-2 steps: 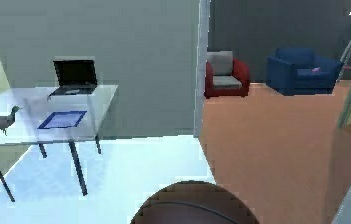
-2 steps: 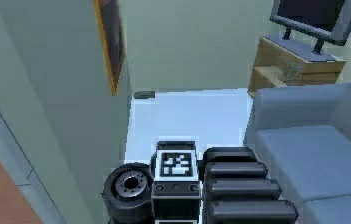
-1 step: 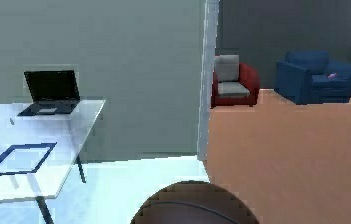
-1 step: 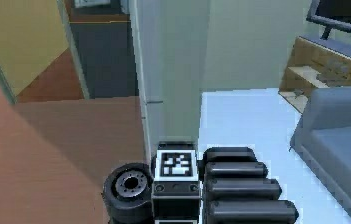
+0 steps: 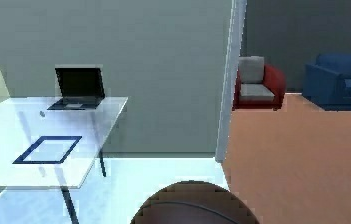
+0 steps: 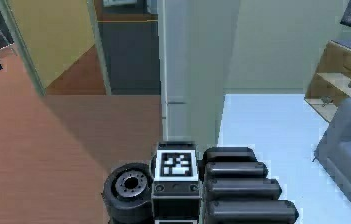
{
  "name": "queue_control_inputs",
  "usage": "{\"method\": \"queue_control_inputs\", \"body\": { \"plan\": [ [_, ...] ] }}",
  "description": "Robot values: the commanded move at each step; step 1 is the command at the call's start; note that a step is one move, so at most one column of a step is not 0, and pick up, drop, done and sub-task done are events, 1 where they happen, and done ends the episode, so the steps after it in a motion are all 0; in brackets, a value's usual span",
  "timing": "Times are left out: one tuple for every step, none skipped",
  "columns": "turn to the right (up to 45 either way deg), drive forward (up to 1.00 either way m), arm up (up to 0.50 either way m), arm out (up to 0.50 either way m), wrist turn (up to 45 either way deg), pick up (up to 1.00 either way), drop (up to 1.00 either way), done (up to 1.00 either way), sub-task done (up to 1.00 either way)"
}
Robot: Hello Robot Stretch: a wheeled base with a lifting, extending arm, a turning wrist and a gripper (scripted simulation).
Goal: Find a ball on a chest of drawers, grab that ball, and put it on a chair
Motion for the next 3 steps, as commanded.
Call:
{"method": "queue_control_inputs", "body": {
  "plan": [
    [0.0,0.30,0.00,0.00,0.0,0.00,0.00,0.00,0.00],
    [45.0,0.00,0.00,0.00,0.0,0.00,0.00,0.00,0.00],
    [24.0,0.00,0.00,0.00,0.0,0.00,0.00,0.00,0.00]
  ]
}}
